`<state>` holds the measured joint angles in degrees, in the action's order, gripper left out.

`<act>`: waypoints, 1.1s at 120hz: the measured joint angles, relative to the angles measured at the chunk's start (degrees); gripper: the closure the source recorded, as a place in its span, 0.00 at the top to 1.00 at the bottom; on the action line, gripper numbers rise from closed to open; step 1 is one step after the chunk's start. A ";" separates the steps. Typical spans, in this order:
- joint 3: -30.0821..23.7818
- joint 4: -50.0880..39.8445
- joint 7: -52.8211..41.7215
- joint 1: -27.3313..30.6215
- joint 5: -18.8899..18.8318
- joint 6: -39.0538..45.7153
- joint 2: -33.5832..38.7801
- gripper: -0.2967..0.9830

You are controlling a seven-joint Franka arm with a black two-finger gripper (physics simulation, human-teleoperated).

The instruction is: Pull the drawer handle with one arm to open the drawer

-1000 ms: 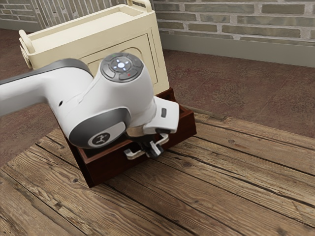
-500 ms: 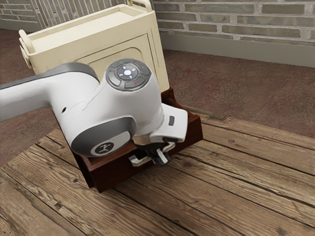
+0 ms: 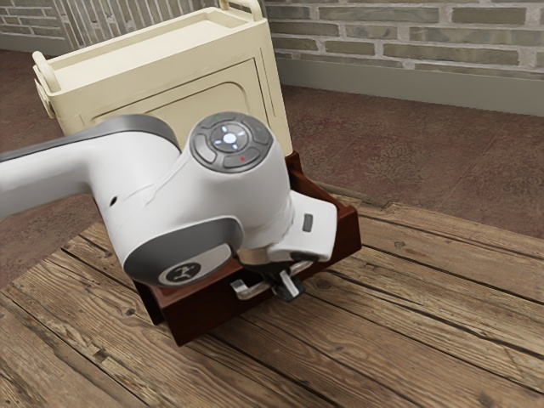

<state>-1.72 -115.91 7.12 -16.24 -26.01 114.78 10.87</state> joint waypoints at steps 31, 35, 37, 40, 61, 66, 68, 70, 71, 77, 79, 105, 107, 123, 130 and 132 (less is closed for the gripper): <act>-0.91 0.02 0.53 0.09 -0.02 -0.04 0.01 0.15; -0.96 0.03 0.59 0.13 -0.03 -0.05 0.01 0.15; -0.98 0.03 0.63 0.14 -0.03 -0.05 0.01 0.15; -1.00 0.03 0.68 0.16 -0.04 -0.05 0.01 0.15; -1.37 -0.02 0.95 0.30 0.02 -0.25 0.03 0.19; -1.41 -0.03 0.91 0.21 0.21 -0.40 0.17 0.22; -1.42 -0.03 0.88 0.17 0.30 -0.45 0.24 0.24; -1.43 -0.04 0.85 0.12 0.38 -0.50 0.34 0.25; -1.43 -0.04 0.84 0.10 0.42 -0.52 0.38 0.25; -1.44 -0.09 0.75 0.02 0.63 -0.71 0.75 0.29; -1.44 -0.11 0.72 0.00 0.68 -0.77 0.88 0.30; -2.19 -0.85 0.64 0.04 1.00 -1.93 3.93 0.44; -2.57 -0.78 0.64 0.04 1.10 -2.20 4.42 0.44; -0.15 9.78 0.61 0.02 7.09 -8.30 4.04 0.55; 4.37 15.72 0.54 0.16 10.68 -12.00 1.98 0.61; 5.64 16.82 0.47 0.25 11.58 -12.97 1.57 0.62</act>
<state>3.92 -99.09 7.59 -15.99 -14.43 101.81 12.44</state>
